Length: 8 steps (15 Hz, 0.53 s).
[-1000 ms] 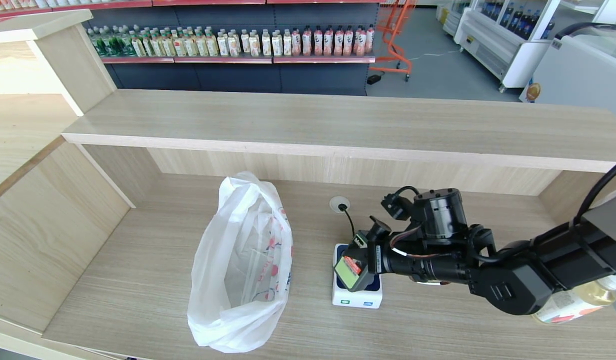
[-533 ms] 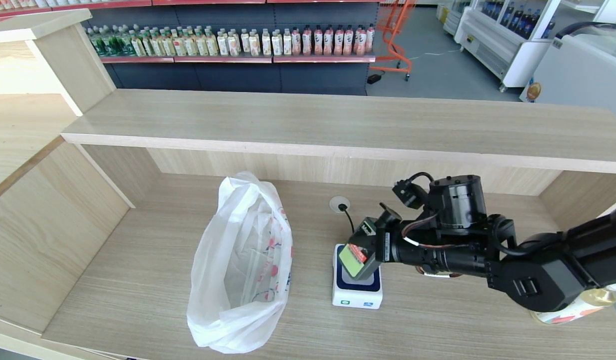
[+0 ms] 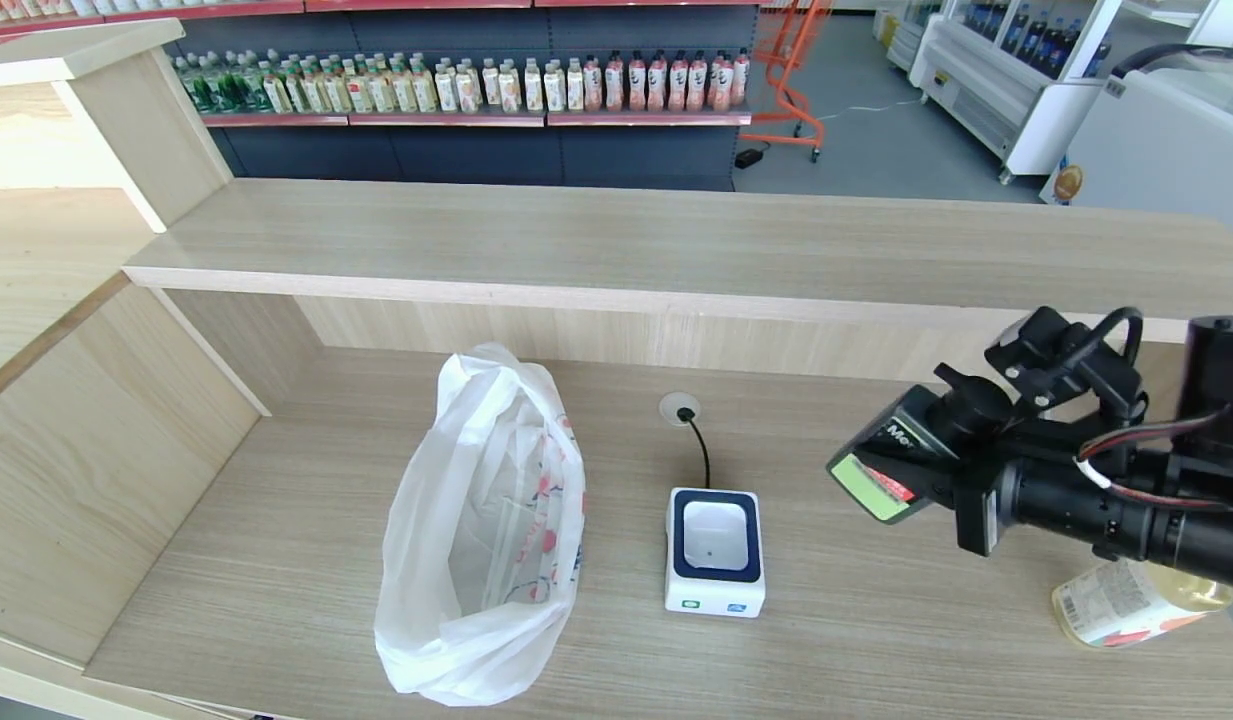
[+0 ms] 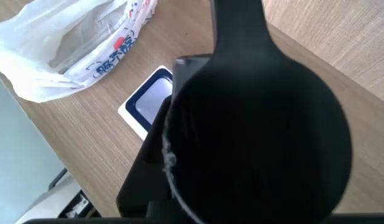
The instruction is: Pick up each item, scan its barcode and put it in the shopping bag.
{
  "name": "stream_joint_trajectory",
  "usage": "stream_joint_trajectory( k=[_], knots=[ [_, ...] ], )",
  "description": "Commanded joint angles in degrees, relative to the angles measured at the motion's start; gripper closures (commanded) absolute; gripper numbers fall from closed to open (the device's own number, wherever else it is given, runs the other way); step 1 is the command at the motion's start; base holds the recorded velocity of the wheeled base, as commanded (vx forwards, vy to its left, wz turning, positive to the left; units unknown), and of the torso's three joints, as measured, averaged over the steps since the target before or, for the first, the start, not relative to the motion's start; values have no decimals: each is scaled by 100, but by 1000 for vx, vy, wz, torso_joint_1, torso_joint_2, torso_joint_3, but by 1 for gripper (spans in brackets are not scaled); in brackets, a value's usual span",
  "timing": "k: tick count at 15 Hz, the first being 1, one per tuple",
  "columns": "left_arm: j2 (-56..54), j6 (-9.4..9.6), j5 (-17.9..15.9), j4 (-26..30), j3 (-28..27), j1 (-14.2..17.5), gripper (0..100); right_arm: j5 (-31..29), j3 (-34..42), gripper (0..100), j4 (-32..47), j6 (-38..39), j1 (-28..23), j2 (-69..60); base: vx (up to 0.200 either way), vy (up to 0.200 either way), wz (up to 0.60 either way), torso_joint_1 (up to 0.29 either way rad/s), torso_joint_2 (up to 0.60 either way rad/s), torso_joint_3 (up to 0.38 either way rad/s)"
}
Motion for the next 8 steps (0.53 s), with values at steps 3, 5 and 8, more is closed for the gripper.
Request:
stream_joint_trajectory(
  k=[3,5,8],
  knots=[
    [-1,2,1,1,0,0,0,-7,979,100,67,579,265,-1296,0,0,0,0,0,0],
    [-1,20,1,1,0,0,0,-25,909,100,700,798,318,-1744,0,0,0,0,0,0],
    [-1,11,1,1,0,0,0,-7,575,100,1368,1027,335,-1972,0,0,0,0,0,0]
  ],
)
